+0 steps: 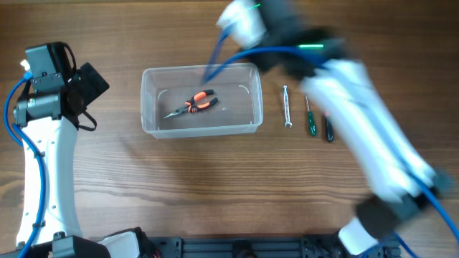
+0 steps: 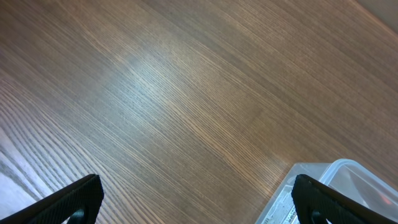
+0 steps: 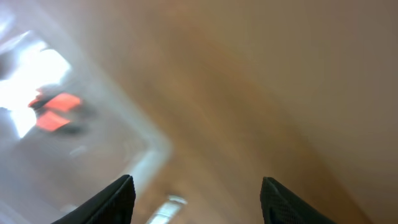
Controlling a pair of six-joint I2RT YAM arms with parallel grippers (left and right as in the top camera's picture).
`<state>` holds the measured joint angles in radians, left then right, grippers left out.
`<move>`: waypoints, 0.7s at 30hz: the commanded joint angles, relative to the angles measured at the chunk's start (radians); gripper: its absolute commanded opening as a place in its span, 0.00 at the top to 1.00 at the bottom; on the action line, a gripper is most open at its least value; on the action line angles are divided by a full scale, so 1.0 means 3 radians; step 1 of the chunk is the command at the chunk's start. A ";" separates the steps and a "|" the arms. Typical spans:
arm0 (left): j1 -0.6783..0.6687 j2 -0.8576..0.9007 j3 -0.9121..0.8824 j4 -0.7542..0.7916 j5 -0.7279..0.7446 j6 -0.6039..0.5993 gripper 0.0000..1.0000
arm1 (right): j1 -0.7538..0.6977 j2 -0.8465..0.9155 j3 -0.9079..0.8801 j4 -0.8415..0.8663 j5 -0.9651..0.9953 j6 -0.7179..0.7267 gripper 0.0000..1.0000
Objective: Pack container
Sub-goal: 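Move the right gripper to the red-handled snips and grasp them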
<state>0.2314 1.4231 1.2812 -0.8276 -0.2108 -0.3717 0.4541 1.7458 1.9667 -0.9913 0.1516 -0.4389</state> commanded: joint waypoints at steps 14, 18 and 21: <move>0.0015 0.0014 -0.0006 0.0000 0.0017 -0.0008 0.00 | -0.2815 0.0340 -0.1518 -0.0547 -0.1241 0.1535 0.41; 0.0015 0.0014 -0.0006 0.0000 0.0017 -0.0008 0.00 | -0.2631 0.0403 -0.1946 -0.0295 -0.1122 0.1448 0.41; 0.0015 0.0014 -0.0006 0.0000 0.0017 -0.0008 0.00 | -0.2520 0.0403 -0.1981 -0.0179 -0.1085 0.1338 0.41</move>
<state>0.2314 1.4231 1.2812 -0.8280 -0.2108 -0.3717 -0.3367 1.8740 1.3773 -1.0740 -0.1574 0.0097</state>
